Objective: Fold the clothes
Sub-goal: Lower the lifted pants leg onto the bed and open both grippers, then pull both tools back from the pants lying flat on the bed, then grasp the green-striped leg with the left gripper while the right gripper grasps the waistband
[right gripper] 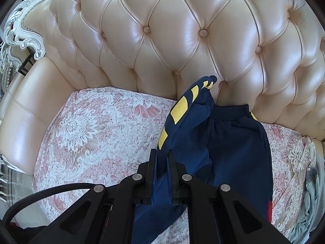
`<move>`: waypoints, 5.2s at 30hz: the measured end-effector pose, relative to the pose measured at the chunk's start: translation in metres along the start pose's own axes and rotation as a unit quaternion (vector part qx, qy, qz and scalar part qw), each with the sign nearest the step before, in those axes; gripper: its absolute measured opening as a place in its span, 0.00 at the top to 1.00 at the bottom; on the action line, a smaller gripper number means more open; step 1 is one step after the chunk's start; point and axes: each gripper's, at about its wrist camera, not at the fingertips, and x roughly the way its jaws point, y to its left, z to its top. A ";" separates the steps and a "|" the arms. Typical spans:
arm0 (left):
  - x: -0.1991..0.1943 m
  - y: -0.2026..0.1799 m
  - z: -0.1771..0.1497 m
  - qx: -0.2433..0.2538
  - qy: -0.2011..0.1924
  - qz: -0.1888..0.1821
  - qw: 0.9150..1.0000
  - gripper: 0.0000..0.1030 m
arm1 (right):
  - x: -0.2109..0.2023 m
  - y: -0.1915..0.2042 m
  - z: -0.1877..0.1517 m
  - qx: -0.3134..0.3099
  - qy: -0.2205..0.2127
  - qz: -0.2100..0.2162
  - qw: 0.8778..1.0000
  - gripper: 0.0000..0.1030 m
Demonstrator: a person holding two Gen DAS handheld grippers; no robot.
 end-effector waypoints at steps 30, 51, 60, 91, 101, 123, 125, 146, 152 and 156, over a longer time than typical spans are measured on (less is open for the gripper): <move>-0.142 -0.079 0.041 0.068 -0.173 0.052 0.981 0.12 | -0.193 -0.031 -0.111 -0.022 -0.273 0.011 0.962 0.21; 0.043 -0.026 0.255 0.091 -0.066 0.107 0.988 0.11 | -0.253 -0.167 -0.294 0.044 -0.400 -0.159 0.901 0.00; 0.116 -0.009 0.268 0.128 -0.019 0.133 0.983 0.09 | -0.273 -0.144 -0.298 0.017 -0.427 -0.153 0.891 0.00; -0.060 -0.071 0.257 0.207 -0.025 0.146 0.967 0.00 | -0.389 -0.065 -0.302 -0.052 -0.499 -0.150 0.852 0.00; -0.152 -0.091 0.216 0.062 0.041 -0.068 0.995 0.00 | -0.524 -0.083 -0.292 -0.008 -0.540 -0.012 0.842 0.00; -0.121 -0.077 0.094 0.013 -0.006 -0.058 0.998 0.00 | -0.286 -0.111 -0.358 0.082 -0.312 0.158 0.933 0.00; -0.103 -0.086 0.075 0.056 0.006 -0.023 0.998 0.00 | -0.267 -0.100 -0.361 0.071 -0.292 0.162 0.940 0.00; 0.037 0.017 -0.007 0.012 0.118 -0.144 0.982 0.59 | -0.121 0.003 -0.329 -0.017 -0.143 0.141 0.980 0.00; 0.036 0.014 -0.005 0.037 0.111 -0.157 0.981 0.73 | -0.095 0.019 -0.302 -0.008 -0.108 0.143 0.984 0.00; 0.006 -0.010 -0.005 0.096 0.096 -0.113 0.984 0.76 | -0.087 0.024 -0.278 -0.001 -0.095 0.137 0.986 0.00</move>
